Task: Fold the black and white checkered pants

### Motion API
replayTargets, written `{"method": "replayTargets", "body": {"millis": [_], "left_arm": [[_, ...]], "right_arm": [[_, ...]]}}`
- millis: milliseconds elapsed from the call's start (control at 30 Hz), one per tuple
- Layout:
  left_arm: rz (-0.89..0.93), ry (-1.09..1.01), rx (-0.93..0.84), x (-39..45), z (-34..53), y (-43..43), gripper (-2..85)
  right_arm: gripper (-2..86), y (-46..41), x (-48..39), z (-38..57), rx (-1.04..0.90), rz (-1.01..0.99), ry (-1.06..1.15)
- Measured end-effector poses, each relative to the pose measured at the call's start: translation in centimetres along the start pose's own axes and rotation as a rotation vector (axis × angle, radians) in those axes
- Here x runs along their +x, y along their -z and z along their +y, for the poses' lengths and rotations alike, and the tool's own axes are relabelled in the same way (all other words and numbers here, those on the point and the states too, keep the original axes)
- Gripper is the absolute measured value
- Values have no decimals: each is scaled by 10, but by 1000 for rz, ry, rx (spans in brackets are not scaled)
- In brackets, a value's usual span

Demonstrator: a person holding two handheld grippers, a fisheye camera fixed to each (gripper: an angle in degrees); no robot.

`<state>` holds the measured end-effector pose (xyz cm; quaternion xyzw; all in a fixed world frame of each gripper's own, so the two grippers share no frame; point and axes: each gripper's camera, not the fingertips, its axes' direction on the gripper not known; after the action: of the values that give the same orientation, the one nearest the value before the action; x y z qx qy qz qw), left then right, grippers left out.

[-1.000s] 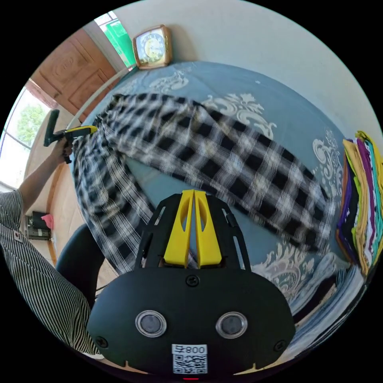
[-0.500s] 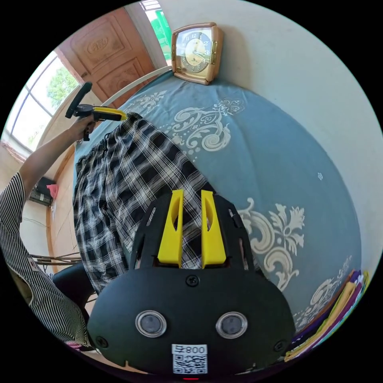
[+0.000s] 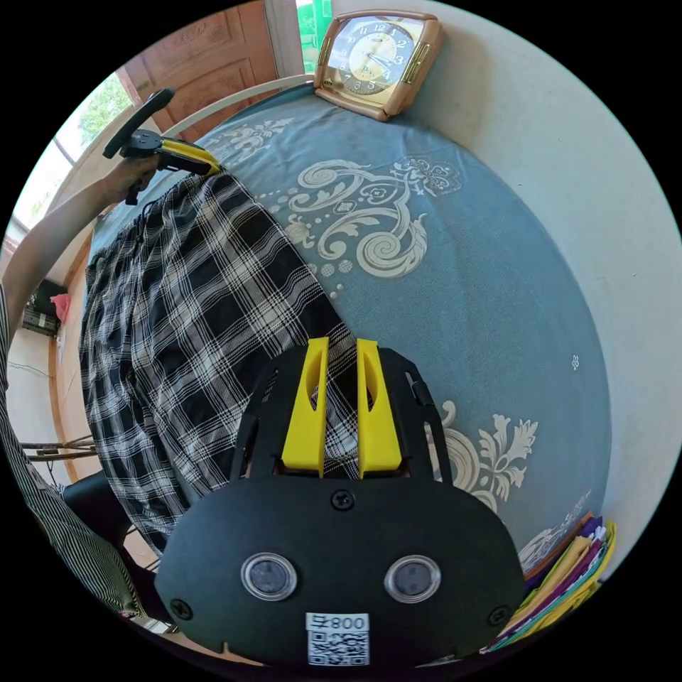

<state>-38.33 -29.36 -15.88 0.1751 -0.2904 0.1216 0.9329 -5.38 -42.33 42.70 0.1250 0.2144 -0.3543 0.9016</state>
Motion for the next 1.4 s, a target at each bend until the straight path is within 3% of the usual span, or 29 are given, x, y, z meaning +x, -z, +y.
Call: {"method": "replayTargets", "body": {"millis": [500,1033,1400], "left_arm": [[2,90,117,-15,62,40,9],[71,77,238,-49,204,99,8],[83,37,135,-74,330,79,8]], "right_arm": [[8,-23,-29,-10,-59,32,-12],[4,25,-103,48,81,4,30],[6,20,-204,110,64,-56,166]]}}
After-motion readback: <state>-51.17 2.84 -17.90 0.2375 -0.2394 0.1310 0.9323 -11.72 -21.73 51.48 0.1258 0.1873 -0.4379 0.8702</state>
